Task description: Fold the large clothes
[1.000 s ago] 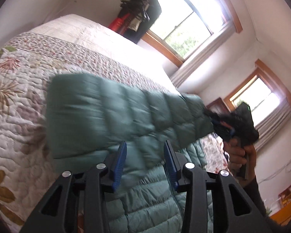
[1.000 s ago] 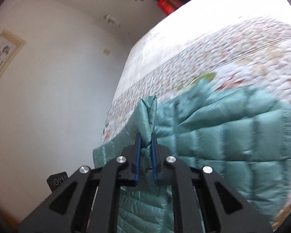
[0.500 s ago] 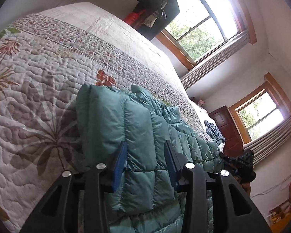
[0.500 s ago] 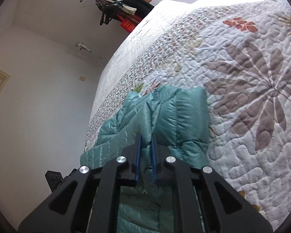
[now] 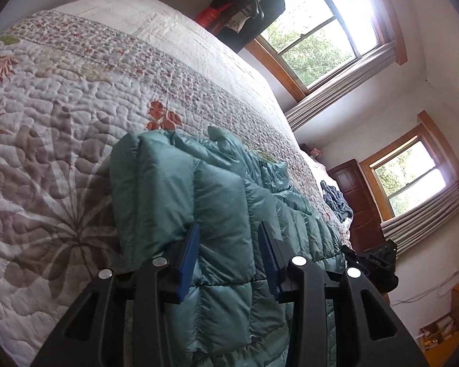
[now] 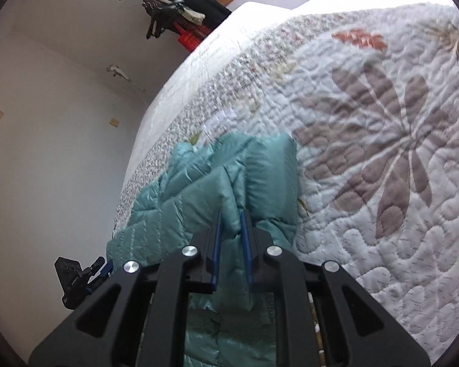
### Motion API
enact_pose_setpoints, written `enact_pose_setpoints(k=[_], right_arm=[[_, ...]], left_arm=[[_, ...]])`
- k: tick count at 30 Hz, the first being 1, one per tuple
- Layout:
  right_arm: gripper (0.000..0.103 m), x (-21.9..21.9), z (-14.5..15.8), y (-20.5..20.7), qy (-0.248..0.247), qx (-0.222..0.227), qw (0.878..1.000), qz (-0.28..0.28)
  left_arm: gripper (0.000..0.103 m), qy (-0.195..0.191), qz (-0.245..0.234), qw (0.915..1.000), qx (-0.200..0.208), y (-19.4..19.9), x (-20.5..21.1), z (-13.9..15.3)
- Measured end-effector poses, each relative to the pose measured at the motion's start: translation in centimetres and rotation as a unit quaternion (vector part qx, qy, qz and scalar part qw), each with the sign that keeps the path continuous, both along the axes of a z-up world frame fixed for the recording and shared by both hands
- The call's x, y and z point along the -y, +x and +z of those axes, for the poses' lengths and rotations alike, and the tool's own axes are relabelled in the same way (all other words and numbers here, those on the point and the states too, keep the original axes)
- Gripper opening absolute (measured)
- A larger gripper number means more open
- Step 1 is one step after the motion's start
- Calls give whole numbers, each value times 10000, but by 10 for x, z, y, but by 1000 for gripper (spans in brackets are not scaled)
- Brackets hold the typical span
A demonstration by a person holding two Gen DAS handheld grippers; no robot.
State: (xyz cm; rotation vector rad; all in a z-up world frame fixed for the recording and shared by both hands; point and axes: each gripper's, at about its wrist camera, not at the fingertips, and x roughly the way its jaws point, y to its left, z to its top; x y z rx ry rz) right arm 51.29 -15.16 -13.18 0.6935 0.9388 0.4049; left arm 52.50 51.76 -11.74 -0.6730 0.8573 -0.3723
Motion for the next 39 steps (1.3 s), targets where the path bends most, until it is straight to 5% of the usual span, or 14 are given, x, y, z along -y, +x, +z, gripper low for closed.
enact_pose_setpoints(k=[4,12,19,25,30,32,35,39], right_arm=[[17,-20,24,8,-107,270,9993,252],[9,-35,-28,33,-233,-538,9977,350],[15,-32,8,-12,-184,-6,9981,594],[12,-33,-23,-13,-490,-437,9960,601],[28,-20,14,-52,-71,-18,9970,768],[51,-10,27,-80,-29,21,9967,807],[76,6,31,-129,140,-170,9946,1015],[82,28,12,-198,58,-776,9879,1339]], left_arm=[[38,-47,97,9997,212,4,-5,14],[37,324,41,9986,-408,37,7,-13],[42,213,-454,9987,50,-18,15,18],[46,345,-549,9963,-570,-21,24,-13],[59,249,-618,9976,-204,-58,18,17],[73,266,-668,9974,-41,-91,10,35],[84,158,-752,9970,-89,-145,-4,42],[87,37,-899,9954,-338,-227,-21,27]])
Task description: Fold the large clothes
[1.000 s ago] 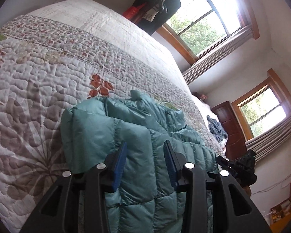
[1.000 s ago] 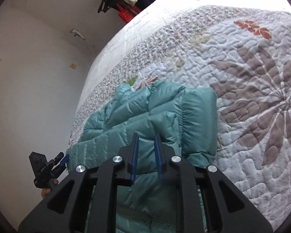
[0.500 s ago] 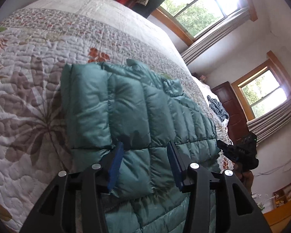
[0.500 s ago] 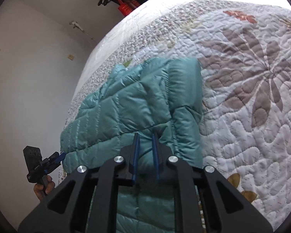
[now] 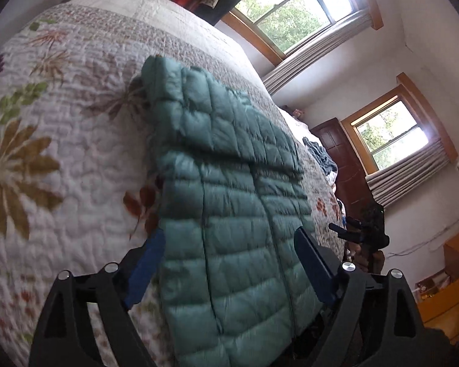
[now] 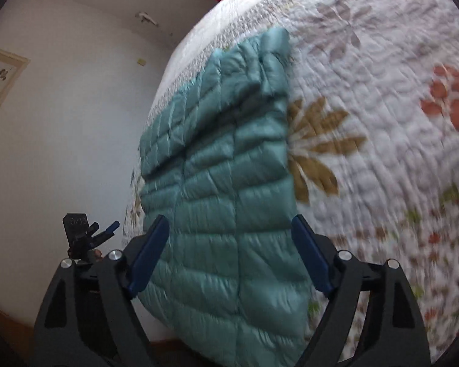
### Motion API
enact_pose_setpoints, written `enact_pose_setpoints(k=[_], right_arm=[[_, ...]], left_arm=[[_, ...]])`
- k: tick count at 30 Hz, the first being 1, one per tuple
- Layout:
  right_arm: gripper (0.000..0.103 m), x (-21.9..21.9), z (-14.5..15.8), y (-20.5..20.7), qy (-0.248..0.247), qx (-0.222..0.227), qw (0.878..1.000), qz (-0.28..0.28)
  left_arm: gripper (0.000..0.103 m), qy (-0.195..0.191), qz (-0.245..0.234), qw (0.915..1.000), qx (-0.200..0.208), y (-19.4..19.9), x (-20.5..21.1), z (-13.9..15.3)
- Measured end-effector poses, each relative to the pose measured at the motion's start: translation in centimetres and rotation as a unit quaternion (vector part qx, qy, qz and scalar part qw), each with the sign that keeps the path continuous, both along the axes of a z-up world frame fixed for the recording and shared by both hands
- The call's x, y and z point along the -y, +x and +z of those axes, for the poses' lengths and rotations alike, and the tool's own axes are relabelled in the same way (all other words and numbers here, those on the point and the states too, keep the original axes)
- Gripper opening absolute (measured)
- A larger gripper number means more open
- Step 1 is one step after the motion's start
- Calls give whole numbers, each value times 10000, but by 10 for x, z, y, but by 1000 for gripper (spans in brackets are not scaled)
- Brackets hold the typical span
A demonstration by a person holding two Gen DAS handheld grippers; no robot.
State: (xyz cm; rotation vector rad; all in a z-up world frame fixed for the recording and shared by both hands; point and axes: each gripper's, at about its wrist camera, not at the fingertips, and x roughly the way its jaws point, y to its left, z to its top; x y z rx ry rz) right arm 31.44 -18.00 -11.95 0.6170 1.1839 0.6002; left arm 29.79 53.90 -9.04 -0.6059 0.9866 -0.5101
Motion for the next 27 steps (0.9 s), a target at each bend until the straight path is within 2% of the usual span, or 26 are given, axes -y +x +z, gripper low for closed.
enact_pose_setpoints(k=[2,4,5,8,13,15,18,21,24,25,26,27], right_arm=[[82,10,-10,-35,-58,-310,9994,132],[80,17,-22,-62,4,-583,9981,205],[77,20,-28,-74,18,-711,9972,219],[66,29,-40,-106,129,-971,9950,217],[66,29,-55,-121,303,-1084,9934,197],[66,25,-61,-124,416,-1137,9924,227],[66,16,-65,-127,613,-1218,9899,388],[65,10,-68,-130,693,-1267,9884,472],[60,12,-71,-125,864,-1299,9869,406],[57,14,-72,-125,914,-1311,9864,391],[53,17,-73,-126,942,-1323,9860,378],[51,20,-74,-126,959,-1330,9858,365]], left_arm=[[88,-25,-4,9997,-222,-34,-4,-14],[88,127,11,9989,-457,-64,-4,-29],[88,200,62,9984,-524,-74,-4,-35],[88,-16,59,9967,-807,-94,-5,-57],[88,-105,98,9943,-1059,-97,-5,-75],[88,-333,22,9924,-1183,-95,-4,-81],[88,-433,-68,9909,-1274,-96,-1,-85],[84,-850,-261,9869,-1349,-98,5,-88],[74,-806,-353,9858,-1430,-99,16,-94],[66,-810,-328,9853,-1467,-98,16,-97],[50,-855,-313,9843,-1512,-99,16,-100],[39,-895,-301,9829,-1580,-99,16,-103]])
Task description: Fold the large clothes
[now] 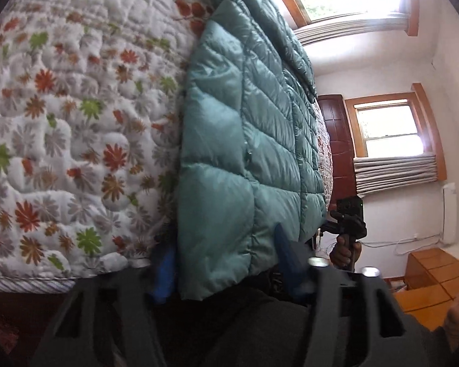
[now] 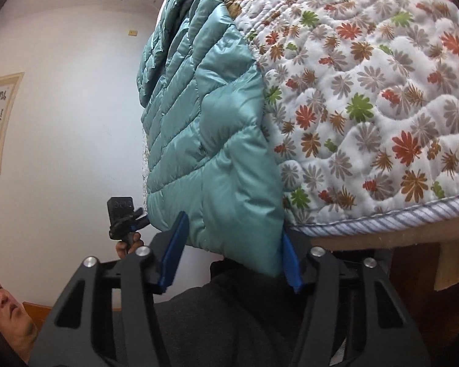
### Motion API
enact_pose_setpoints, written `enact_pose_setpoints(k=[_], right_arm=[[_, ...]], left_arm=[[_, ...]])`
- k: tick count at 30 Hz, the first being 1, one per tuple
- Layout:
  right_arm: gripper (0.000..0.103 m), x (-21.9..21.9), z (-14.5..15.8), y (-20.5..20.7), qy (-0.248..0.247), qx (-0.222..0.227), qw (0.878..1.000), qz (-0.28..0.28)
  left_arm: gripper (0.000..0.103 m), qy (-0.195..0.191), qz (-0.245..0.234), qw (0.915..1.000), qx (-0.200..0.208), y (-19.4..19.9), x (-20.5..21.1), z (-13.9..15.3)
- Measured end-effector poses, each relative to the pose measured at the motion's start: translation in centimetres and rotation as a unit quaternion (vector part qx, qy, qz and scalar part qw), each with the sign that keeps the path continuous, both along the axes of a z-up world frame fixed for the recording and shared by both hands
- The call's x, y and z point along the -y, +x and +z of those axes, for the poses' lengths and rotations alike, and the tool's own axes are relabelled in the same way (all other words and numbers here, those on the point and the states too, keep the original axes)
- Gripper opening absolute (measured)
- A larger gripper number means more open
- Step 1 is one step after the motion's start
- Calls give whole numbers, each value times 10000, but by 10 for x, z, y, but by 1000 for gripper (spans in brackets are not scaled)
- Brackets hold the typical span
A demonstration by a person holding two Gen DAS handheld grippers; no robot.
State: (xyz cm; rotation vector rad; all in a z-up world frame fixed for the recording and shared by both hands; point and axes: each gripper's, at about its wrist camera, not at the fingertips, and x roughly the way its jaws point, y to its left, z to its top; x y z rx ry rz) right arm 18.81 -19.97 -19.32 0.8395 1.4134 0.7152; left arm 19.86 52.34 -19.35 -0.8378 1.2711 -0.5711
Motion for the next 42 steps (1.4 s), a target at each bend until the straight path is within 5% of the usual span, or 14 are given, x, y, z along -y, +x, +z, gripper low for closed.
enact_pose_setpoints(k=[1,5,10,17,26,35,42], right_arm=[[46,0,-1,-1,4,2,10000,-9],[25,5,3,-8,81,140,9998,-83],[15,11,20,-15,245,490,9981,-271],[13,9,62,-8,529,1045,9923,-408],[9,-1,114,49,466,1721,9823,-578],[9,-9,137,144,151,1971,9781,-644],[8,-20,121,223,-202,1679,9824,-789]], left_arm=[[21,-18,10,10000,-39,-2,-1,-2],[12,-76,130,9998,123,-12,-3,3],[8,-310,391,9976,474,-13,0,22],[6,-644,681,9907,990,-9,6,56],[6,-993,1073,9772,1540,24,-9,98],[6,-774,1107,9792,1517,117,-22,127],[6,-511,1131,9863,1090,206,-25,109]])
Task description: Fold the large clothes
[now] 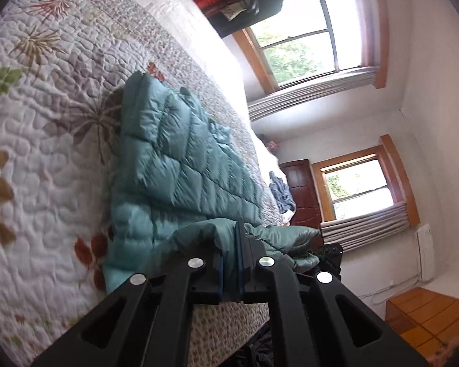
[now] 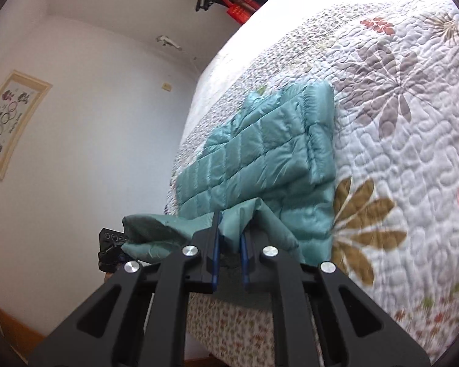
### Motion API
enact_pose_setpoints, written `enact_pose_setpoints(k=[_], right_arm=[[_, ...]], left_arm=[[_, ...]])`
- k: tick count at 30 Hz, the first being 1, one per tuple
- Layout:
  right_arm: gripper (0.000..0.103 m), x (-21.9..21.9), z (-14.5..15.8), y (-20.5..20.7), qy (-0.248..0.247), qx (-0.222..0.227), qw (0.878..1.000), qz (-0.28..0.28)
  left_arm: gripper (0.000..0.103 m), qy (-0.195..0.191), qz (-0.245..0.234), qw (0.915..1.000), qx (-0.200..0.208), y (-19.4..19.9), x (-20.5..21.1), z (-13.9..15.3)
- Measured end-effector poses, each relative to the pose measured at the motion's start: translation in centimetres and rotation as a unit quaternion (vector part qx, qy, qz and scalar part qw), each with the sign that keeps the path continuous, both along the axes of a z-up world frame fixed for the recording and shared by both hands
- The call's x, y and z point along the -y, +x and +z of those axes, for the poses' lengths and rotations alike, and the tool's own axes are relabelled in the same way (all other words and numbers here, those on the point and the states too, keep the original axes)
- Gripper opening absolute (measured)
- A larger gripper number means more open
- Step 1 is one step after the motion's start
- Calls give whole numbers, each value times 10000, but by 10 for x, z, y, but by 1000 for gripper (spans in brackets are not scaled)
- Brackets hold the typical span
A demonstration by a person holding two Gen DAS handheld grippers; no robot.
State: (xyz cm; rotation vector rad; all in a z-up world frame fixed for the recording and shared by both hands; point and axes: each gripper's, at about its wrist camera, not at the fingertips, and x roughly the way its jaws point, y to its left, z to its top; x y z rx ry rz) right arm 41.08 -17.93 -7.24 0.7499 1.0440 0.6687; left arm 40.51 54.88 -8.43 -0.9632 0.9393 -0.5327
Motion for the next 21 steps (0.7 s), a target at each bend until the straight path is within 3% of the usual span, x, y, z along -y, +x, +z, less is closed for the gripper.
enact_pose_setpoints(k=[6,9,10,12,13,14,15,16,18,21], right_arm=[[9,-9,-34,58,-199,-374,9990,-127],[13,-11,-49,77,-189,-533,9983,-156],[19,-12,-52,82,-207,-540,9982,-134],[32,-13,-53,86,-177,-497,9986,-55],[47,-12,-50,85,-127,-421,9990,-42],[57,-11,-46,84,-93,-293,9995,-31],[58,-10,-39,81,-116,-109,9999,-25],[58,-9,-34,78,-165,30,9999,2],[58,-6,-29,75,-249,169,9995,-8],[58,-11,-32,75,-770,288,9966,-47]], left_arm=[[6,202,56,9989,-425,60,-3,-31],[7,242,30,9982,-549,76,-4,-45],[9,278,35,9981,-554,80,-5,-47],[18,310,93,9984,-454,79,-6,-47],[25,330,112,9987,-371,77,-7,-45],[40,367,125,9990,-234,73,-7,-40],[51,447,156,9989,-24,67,-9,-33],[69,580,222,9979,189,60,-10,-26],[73,1000,240,9930,582,50,-10,-12],[73,1577,205,9841,785,49,-6,-4]])
